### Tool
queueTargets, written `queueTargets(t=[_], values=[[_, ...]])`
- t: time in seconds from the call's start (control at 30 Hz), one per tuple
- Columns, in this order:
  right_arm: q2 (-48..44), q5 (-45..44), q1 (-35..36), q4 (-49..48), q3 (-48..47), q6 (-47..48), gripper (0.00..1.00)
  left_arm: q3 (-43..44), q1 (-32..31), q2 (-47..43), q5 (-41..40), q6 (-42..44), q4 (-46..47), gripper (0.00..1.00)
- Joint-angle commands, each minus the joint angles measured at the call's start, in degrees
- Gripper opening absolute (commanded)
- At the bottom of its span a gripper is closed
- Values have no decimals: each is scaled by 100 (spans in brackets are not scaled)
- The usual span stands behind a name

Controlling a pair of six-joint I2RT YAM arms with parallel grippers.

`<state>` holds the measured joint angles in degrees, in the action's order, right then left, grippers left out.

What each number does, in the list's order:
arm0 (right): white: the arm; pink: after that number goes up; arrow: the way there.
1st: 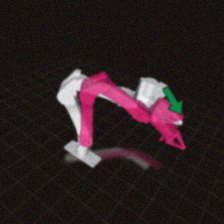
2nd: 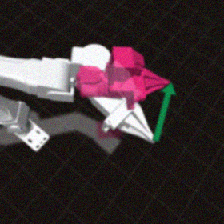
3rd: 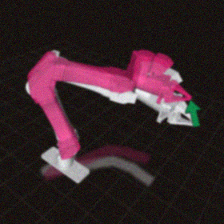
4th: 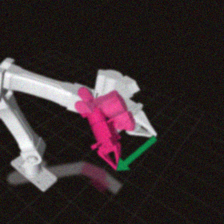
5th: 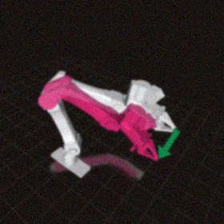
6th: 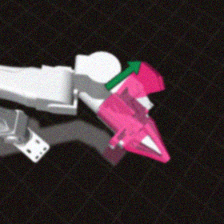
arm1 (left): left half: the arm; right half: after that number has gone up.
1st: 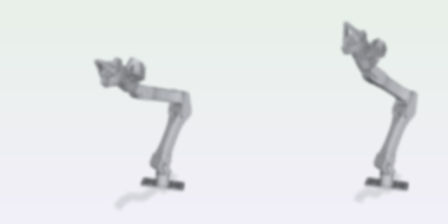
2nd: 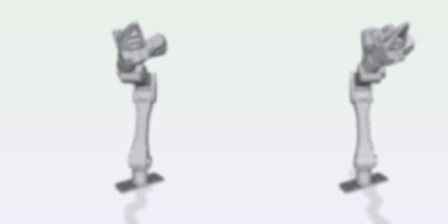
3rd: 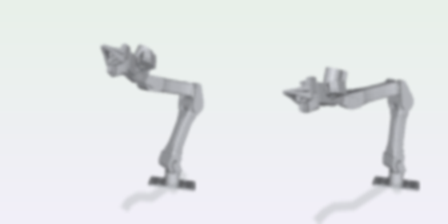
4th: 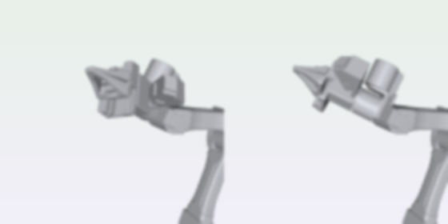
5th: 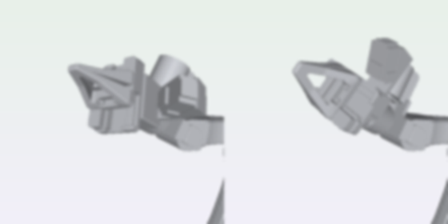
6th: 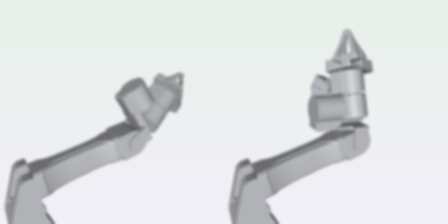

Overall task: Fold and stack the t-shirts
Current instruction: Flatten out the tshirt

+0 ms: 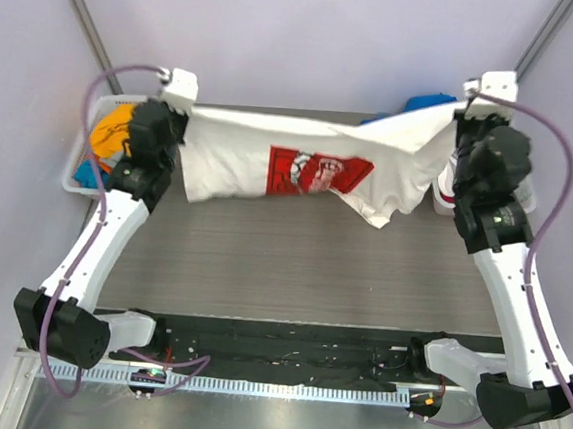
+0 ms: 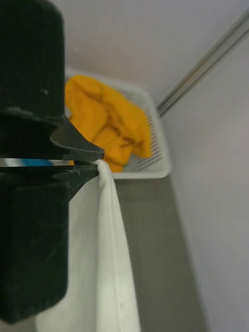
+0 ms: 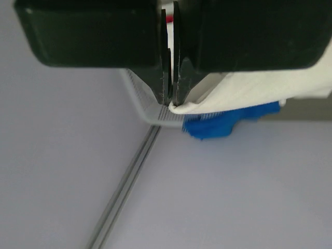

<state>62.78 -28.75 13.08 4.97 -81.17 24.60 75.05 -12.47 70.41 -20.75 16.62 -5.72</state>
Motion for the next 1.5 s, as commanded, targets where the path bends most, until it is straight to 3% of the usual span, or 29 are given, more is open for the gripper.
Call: queueTargets(t=[0.0,0.2,0.53,0.9,1.3,1.4,1.47], values=[[-363,378,-51,757,943,-543,1,-955,-124,-607,465,-10,-148,0],[-574,976,-60,1680,1393,-842,1,-1308,-203,-897,984,218,-869,0],[-996,2127,-60,3193,1463,-922,1,-1080,-238,-1302,2548,534,-3003,0],[-1558,3077,-60,4749,1587,-123,1,-1273,-353,-1794,2919,1273,-5061,0],[-2200,3360,-60,5629,1262,89,1,-1036,-361,-2875,2893,1397,-5959,0],[-2165,2982,-60,5121,1173,-60,1,-1115,-353,-2972,2472,1054,-5275,0],[-1903,2061,-51,4366,990,-271,1,-1080,-353,-2867,1745,642,-4287,0]])
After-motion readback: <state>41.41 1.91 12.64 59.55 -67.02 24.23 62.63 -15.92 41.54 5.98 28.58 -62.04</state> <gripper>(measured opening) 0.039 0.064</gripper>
